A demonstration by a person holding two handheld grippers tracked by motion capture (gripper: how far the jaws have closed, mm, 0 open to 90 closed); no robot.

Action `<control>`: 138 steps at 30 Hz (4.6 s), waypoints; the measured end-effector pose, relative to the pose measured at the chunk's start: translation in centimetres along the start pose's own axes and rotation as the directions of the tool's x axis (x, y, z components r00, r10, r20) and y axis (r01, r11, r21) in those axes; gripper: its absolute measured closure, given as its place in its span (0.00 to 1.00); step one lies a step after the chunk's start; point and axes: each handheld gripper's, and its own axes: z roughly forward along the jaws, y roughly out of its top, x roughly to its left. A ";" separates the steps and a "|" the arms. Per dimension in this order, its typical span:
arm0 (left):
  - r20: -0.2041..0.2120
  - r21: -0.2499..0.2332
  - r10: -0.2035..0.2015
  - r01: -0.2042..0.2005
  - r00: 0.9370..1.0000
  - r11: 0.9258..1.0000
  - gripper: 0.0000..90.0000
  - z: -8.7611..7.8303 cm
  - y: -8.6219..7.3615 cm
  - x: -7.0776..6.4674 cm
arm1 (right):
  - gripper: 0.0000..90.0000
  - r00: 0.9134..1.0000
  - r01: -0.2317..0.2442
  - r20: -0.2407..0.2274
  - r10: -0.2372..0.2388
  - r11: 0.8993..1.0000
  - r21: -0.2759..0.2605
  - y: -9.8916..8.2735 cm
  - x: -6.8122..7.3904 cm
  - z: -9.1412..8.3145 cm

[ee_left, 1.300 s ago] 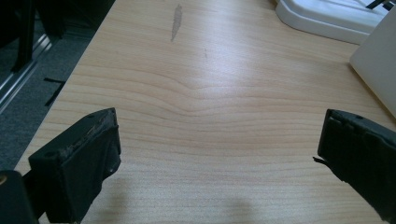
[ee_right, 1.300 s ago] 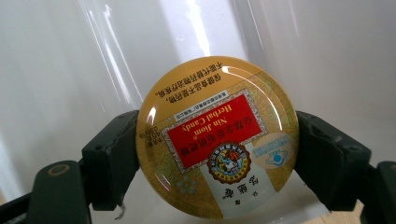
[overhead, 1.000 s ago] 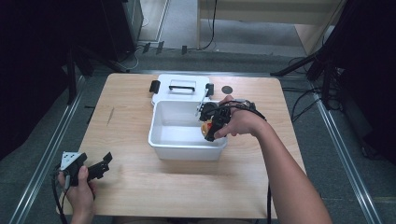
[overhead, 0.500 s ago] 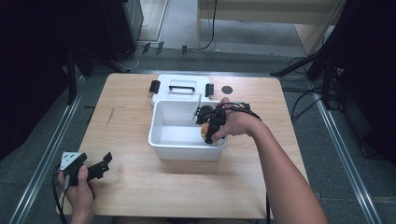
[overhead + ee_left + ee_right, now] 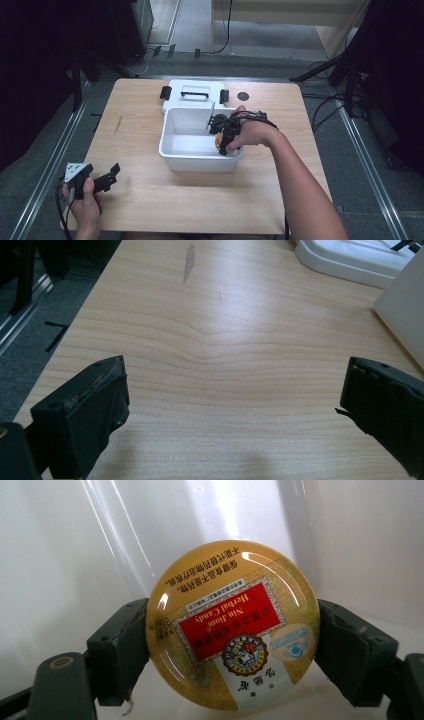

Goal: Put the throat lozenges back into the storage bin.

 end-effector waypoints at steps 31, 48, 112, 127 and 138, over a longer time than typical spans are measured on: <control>0.000 0.000 0.000 0.000 1.000 1.000 0.00 0.0 0.0 0.0 | 0.22 0.998 -0.052 0.018 0.054 0.994 -0.091 -0.8 -0.5 -2.1; 0.015 -0.013 0.028 -0.028 0.999 1.000 0.00 -0.1 -0.1 -0.1 | 0.23 0.995 -0.082 0.042 0.092 0.977 -0.198 -2.6 -0.7 -6.1; 0.013 -0.034 0.049 -0.048 0.999 0.998 0.00 -0.3 -0.1 -0.3 | 0.06 0.793 -0.539 0.029 0.609 0.722 -0.433 -19.0 -1.2 -2.8; 0.011 -0.031 0.051 -0.051 0.999 0.998 0.00 -0.2 -0.1 -0.4 | 0.00 0.669 -0.597 -0.015 0.743 0.525 -0.607 -23.9 2.3 1.8; -0.002 -0.028 0.053 -0.053 0.999 0.998 0.00 -0.2 -0.1 -0.5 | 0.00 0.512 -0.625 -0.063 0.856 0.321 -0.712 -29.7 5.7 5.5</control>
